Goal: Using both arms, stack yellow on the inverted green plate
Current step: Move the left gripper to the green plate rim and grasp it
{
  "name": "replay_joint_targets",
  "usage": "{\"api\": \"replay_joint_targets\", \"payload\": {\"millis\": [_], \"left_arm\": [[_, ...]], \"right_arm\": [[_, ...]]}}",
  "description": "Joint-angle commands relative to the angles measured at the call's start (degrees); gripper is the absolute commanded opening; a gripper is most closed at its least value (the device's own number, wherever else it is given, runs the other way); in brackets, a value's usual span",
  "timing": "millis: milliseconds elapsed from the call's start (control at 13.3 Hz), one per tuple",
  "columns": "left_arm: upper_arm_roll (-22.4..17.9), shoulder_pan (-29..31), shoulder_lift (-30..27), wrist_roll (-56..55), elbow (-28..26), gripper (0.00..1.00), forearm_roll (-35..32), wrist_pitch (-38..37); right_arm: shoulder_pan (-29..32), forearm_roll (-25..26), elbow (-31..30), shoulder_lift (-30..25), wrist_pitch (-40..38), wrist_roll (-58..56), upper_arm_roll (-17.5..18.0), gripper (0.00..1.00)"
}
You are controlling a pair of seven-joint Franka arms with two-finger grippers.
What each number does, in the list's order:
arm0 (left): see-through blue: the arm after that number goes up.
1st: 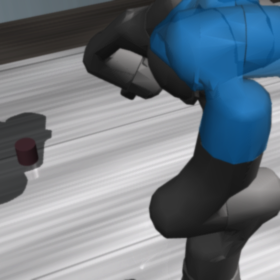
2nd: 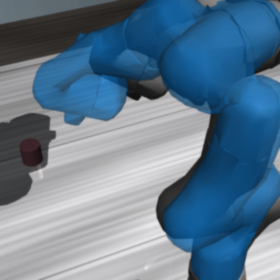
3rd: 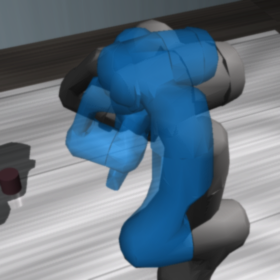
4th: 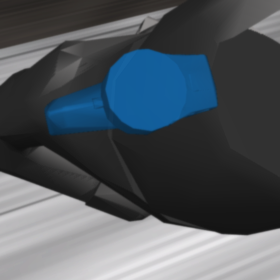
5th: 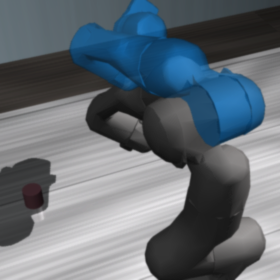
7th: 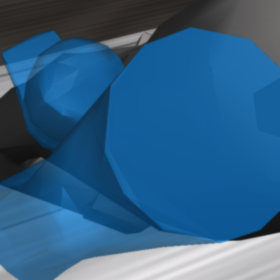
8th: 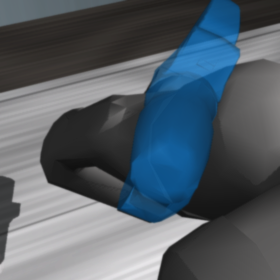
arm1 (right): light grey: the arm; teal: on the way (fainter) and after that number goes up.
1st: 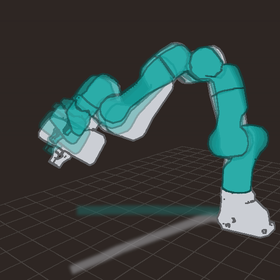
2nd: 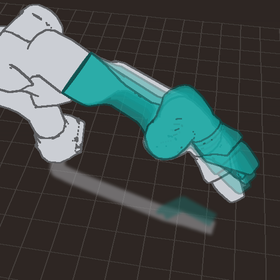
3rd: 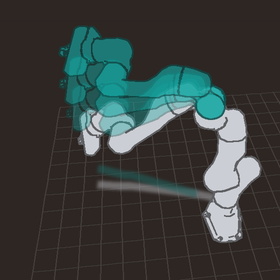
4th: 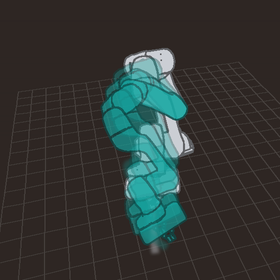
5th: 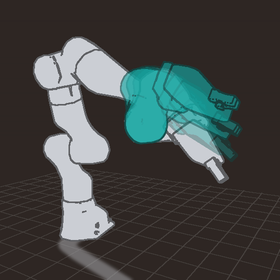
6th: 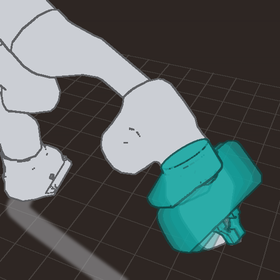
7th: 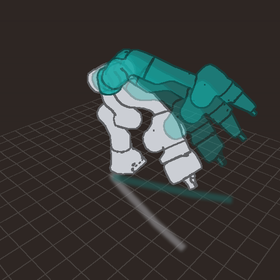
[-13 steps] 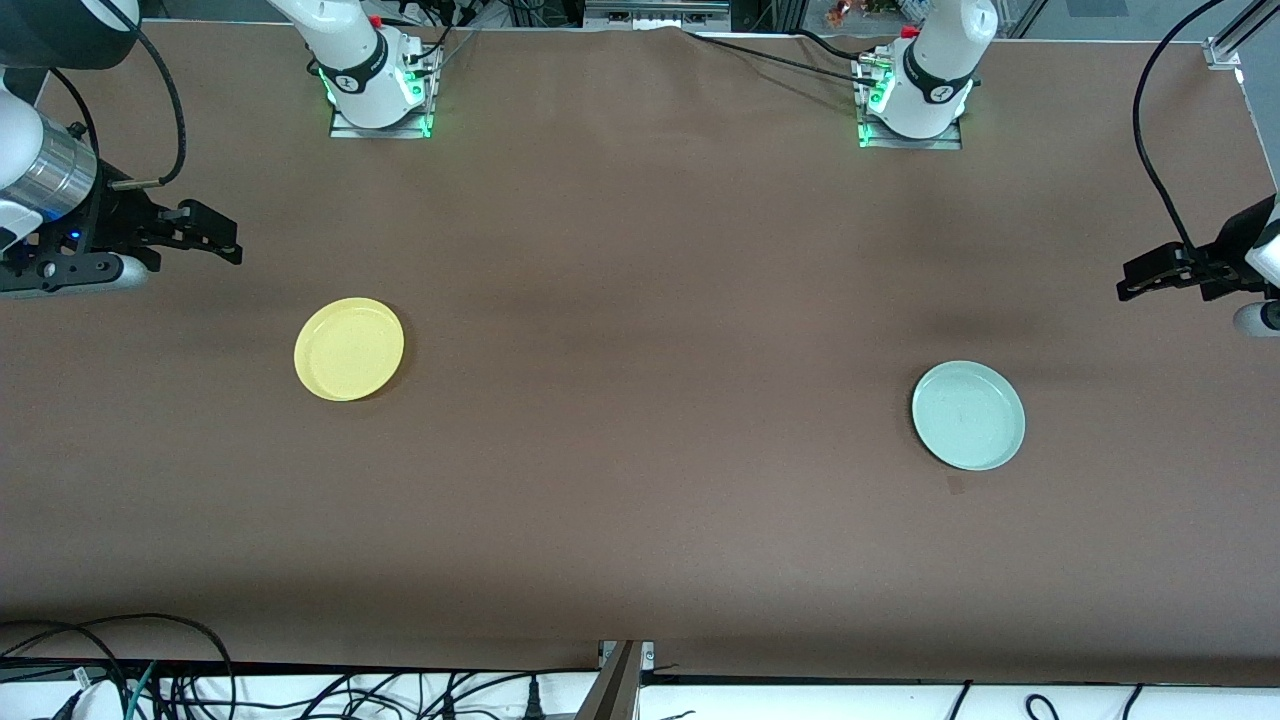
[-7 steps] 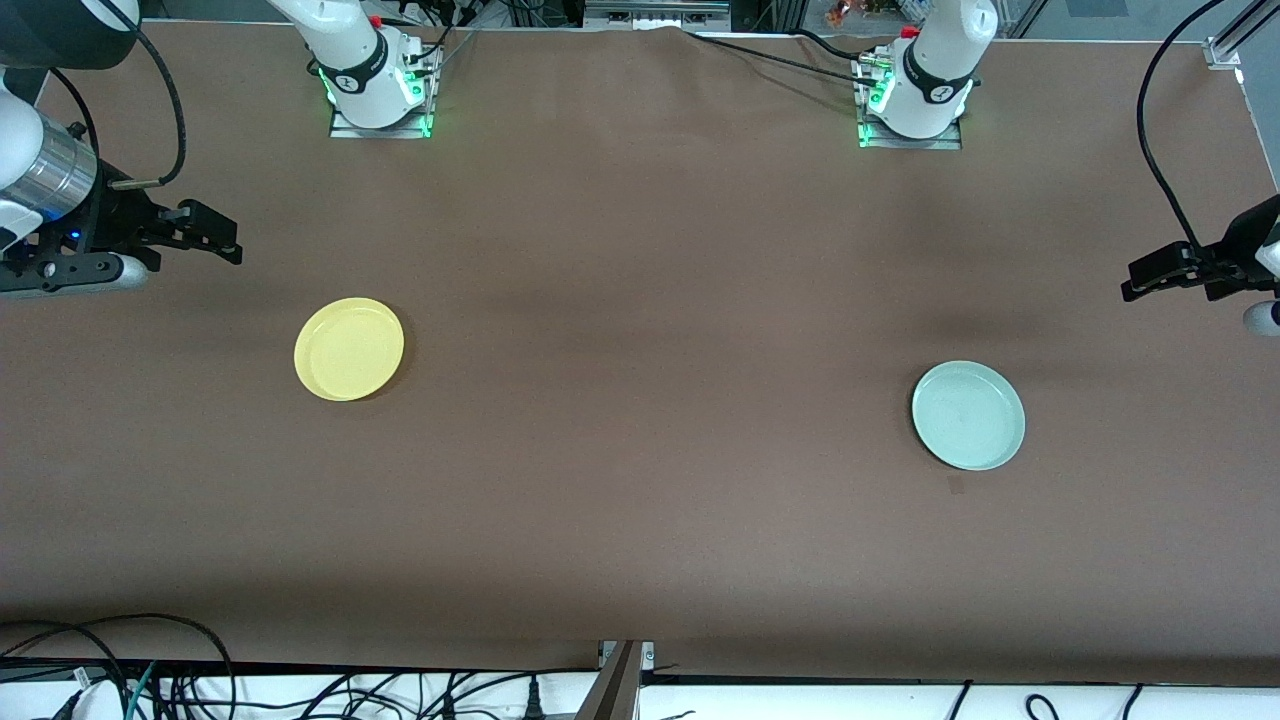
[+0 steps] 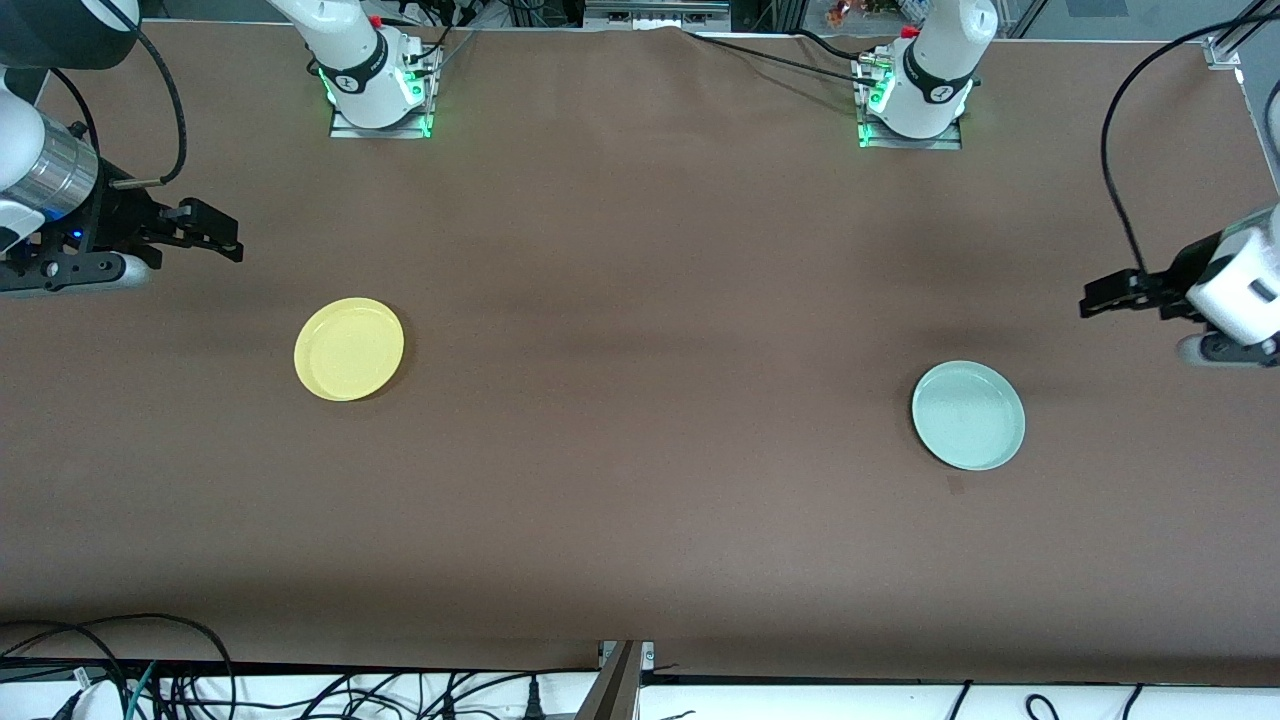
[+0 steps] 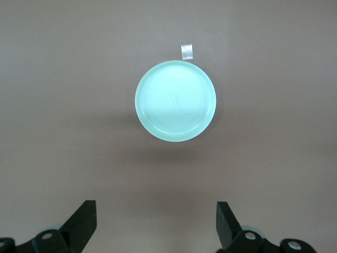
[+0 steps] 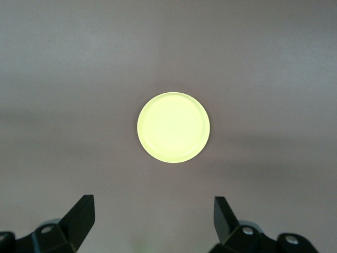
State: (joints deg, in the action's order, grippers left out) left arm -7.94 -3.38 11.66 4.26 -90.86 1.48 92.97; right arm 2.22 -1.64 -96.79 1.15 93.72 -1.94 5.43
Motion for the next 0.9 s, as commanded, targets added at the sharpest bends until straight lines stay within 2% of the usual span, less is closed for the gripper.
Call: {"api": "replay_joint_targets", "payload": {"millis": [0, 226, 377, 452, 754, 829], "left_arm": [[-0.76, 0.91, 4.50, 2.76, 3.85, 1.00, 0.28, -1.04], [-0.76, 1.98, 8.55, 5.50, 2.54, 1.00, 0.45, 3.79], [-0.76, 3.02, 11.10, 5.50, -0.70, 1.00, 0.37, 8.69], [-0.76, 3.47, 11.80, 5.50, -4.46, 1.00, 0.37, 14.03], [-0.76, 5.23, 13.12, 5.24, -24.58, 1.00, -0.34, 43.55], [-0.76, 5.58, 14.43, 4.54, -25.75, 1.00, -0.42, 45.88]], "right_arm": [[0.50, -0.29, 0.64, 0.08, -0.91, 0.71, 0.46, 1.00], [0.50, -0.29, 0.64, 0.08, -0.91, 0.71, 0.46, 1.00], [0.50, -0.29, 0.64, 0.00, -0.91, 0.71, 0.46, 1.00], [0.50, -0.29, 0.64, 0.08, -0.91, 0.71, 0.46, 1.00], [0.50, -0.29, 0.64, 0.08, -0.91, 0.71, 0.46, 1.00], [0.50, -0.29, 0.64, 0.08, -0.91, 0.71, 0.46, 1.00]]}}
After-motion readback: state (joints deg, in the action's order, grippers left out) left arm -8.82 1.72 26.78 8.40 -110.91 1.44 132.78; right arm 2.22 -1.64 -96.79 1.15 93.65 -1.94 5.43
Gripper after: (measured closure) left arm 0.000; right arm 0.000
